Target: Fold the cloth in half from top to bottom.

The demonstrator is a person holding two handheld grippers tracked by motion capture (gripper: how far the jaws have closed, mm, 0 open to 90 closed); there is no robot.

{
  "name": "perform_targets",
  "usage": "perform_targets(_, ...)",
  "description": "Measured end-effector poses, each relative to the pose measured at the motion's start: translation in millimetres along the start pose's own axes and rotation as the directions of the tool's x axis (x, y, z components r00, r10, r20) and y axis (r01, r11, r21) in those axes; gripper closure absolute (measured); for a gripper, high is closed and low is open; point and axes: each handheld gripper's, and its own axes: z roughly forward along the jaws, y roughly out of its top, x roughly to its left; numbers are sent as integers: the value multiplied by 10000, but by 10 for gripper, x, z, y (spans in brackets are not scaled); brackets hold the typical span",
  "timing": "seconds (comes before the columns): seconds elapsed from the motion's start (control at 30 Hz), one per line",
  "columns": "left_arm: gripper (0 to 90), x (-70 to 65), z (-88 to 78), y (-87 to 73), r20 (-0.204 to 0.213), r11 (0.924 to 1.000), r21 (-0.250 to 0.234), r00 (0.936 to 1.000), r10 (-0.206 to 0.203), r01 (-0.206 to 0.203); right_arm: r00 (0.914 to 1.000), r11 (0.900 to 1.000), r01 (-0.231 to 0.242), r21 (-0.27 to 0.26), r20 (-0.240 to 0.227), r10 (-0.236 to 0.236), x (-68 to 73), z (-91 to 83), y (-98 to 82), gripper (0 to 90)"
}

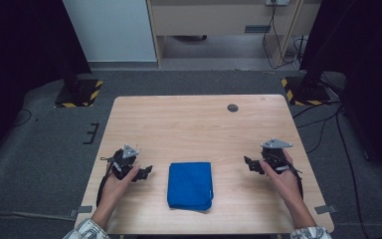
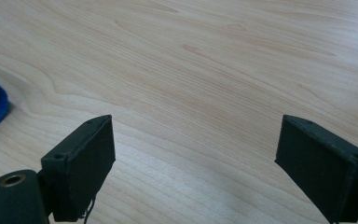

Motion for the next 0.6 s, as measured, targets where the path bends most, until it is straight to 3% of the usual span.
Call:
perform_targets(0.2,71,32,38,-7,-158,9999,29,9998,-116,116,9981,9989,-408,251,477,396,-170,73,-73,123)
perform_targets(0.33,71,68,83,-13,-347,9999,66,9993,-123,125,9930,9944,-1016,288,637,997,-291,108,-120,124)
perform_targets(0.43,71,111,122,-30,-472,9995,205,9986,-226,236,9909,9927,-1156,343,733,1129,-341,133,-145,126)
perform_targets(0.6,55,149,148,-54,-331,9982,233,9980,-540,548,9898,9898,-1253,672,762,1201,-358,217,-202,112)
